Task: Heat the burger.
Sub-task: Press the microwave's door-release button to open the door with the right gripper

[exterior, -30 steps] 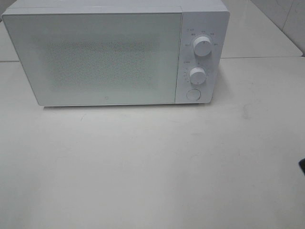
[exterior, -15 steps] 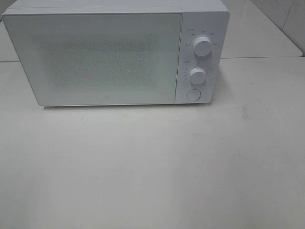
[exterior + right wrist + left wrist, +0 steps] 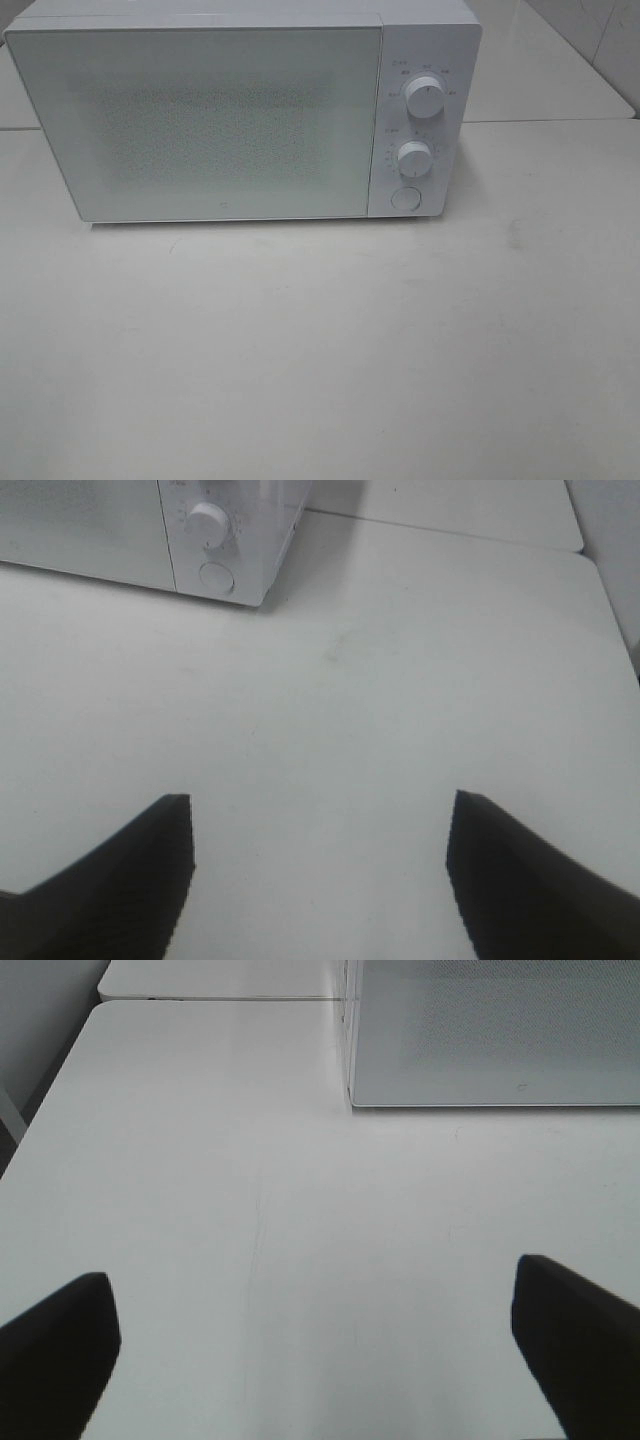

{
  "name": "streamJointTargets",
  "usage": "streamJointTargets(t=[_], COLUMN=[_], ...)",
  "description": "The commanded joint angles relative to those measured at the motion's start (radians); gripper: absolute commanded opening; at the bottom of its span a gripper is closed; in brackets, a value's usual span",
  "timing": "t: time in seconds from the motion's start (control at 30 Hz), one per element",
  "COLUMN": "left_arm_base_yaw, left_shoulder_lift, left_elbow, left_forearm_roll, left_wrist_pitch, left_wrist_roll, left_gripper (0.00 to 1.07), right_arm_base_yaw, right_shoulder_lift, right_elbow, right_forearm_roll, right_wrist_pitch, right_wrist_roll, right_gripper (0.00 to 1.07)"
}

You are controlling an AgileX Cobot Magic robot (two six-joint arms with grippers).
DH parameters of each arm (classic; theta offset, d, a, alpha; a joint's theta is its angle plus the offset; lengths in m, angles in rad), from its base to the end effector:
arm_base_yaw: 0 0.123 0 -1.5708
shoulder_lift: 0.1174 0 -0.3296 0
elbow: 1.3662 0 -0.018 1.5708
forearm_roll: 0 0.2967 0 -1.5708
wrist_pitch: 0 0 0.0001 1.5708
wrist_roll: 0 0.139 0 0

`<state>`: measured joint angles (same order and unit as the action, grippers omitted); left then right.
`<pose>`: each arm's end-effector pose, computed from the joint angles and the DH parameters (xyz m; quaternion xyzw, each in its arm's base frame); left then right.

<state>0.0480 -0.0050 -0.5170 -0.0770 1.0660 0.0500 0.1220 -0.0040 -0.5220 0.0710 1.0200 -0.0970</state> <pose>0.0304 -0.0079 0.2834 0.0029 0.8482 -0.0125 0.5295 0.0310 0.0123 0.2909 -0.0923 0.8297 0.0423 0.5489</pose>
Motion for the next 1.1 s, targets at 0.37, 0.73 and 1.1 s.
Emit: streamJointTargets(t=[0.37,0.73,1.1], left_arm_base_yaw=[0.002,0.002,0.002], left_shoulder_lift=[-0.019,-0.019,-0.019], left_elbow=[0.001,0.001,0.001], left_forearm_roll=[-0.002,-0.002,-0.002], left_wrist_pitch=[0.004,0.004,0.004], left_wrist_roll=[-0.005,-0.005,-0.005], left_gripper=[1.0,1.0,1.0], right_arm_base_yaw=[-0.006,-0.006,-0.006], right_shoulder_lift=[-0.027,-0.027,0.127], right_elbow=[0.024,-0.016,-0.026], right_forearm_roll=[-0.014,-0.007,-0.007], right_wrist_pitch=[-0.023,-0.083,-0.271], right_wrist_roll=[0.015,0.015,0.015], right_gripper=[0.72,0.72,0.72])
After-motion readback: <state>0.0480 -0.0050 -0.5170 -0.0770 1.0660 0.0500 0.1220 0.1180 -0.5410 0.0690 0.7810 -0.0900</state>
